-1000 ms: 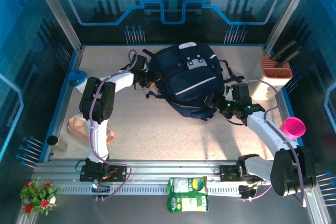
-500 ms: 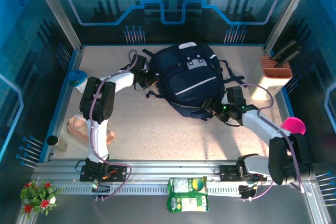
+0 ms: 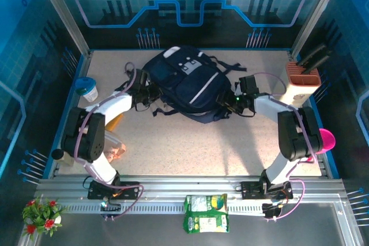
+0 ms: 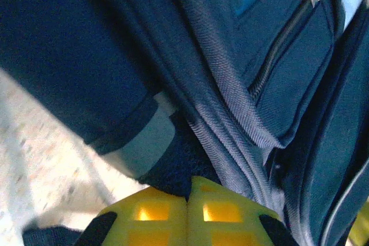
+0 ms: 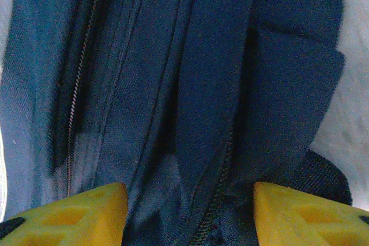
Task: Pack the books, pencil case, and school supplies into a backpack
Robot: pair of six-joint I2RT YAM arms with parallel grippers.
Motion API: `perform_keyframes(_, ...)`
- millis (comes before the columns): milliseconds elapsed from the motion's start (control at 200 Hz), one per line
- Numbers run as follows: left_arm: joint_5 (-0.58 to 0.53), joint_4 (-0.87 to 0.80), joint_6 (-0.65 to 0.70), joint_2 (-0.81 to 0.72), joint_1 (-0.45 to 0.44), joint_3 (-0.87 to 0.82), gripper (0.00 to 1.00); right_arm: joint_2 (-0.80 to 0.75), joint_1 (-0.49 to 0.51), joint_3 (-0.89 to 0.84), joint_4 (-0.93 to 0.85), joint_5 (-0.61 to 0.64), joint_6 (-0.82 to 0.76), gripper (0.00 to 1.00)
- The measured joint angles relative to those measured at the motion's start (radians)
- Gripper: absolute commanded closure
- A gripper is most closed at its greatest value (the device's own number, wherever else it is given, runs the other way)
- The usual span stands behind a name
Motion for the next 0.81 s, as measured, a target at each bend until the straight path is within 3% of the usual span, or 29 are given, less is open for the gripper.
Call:
perform_keyframes(220, 0.0, -0.013, -0.027, -0.025, -0.068, -0.036, 1.0, -0.001, -0.017, 0.058, -0.016, 0.062, -0.068, 0.32)
perform_keyframes(465, 0.026, 0.023, -0.062, 0.01, -0.134, -0.034, 1.0, -0.27, 0.022, -0.013, -0.13, 0.185, -0.102, 0.31)
perform_keyframes(595, 0.032, 0.048, -0.088, 0.043, -0.155, -0.029, 1.0, -0.368, 0.151, -0.068, -0.153, 0.233, -0.1, 0.33)
perform_keyframes(805, 0.046, 0.071, -0.121, 0.071, -0.182, 0.005, 1.0, -0.372, 0.428, -0.138, -0.132, 0.302, -0.078, 0.42)
